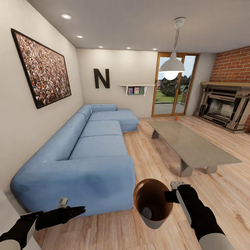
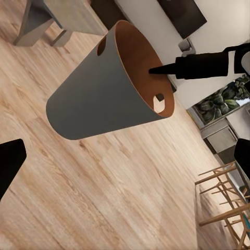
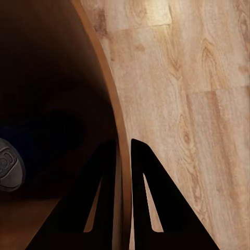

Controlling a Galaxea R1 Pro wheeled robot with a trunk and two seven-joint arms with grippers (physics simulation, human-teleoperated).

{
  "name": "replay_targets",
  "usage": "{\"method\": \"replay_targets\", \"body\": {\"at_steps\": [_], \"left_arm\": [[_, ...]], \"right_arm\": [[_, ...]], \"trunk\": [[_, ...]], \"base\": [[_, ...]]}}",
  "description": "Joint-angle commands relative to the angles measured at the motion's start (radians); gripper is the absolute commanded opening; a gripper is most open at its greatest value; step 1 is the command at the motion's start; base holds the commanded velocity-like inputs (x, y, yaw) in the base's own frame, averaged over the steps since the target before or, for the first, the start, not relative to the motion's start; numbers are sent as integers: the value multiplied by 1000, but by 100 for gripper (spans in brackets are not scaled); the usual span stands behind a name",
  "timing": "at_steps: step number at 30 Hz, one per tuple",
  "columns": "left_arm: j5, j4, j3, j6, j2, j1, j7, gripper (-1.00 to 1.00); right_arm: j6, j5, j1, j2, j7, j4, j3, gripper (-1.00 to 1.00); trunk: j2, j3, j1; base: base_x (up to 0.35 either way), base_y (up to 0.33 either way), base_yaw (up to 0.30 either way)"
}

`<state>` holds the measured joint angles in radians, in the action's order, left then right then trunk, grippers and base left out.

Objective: Put the three can of soda from the living room inside the tash can in the kitchen.

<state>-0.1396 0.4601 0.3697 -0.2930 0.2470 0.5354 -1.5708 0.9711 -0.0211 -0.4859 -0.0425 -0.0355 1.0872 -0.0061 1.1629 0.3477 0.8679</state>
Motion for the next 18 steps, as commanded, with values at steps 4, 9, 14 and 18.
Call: {"method": "replay_targets", "body": {"at_steps": [4, 9, 14, 18], "left_arm": [[0, 0, 0, 0, 0, 0, 0, 100], [0, 0, 0, 0, 0, 0, 0, 100], [0, 0, 0, 0, 0, 0, 0, 100], [0, 0, 0, 0, 0, 0, 0, 100]], "right_arm": [[0, 15, 0, 0, -6, 0, 0, -100], [0, 16, 0, 1, -6, 0, 0, -100], [0, 16, 0, 1, -7, 0, 0, -100], [0, 17, 0, 1, -7, 0, 0, -100]], "trunk": [[0, 0, 0], [0, 0, 0], [0, 0, 0], [0, 0, 0]], "base": [[0, 0, 0], [0, -182, -87], [0, -331, -227], [0, -342, -257]]}}
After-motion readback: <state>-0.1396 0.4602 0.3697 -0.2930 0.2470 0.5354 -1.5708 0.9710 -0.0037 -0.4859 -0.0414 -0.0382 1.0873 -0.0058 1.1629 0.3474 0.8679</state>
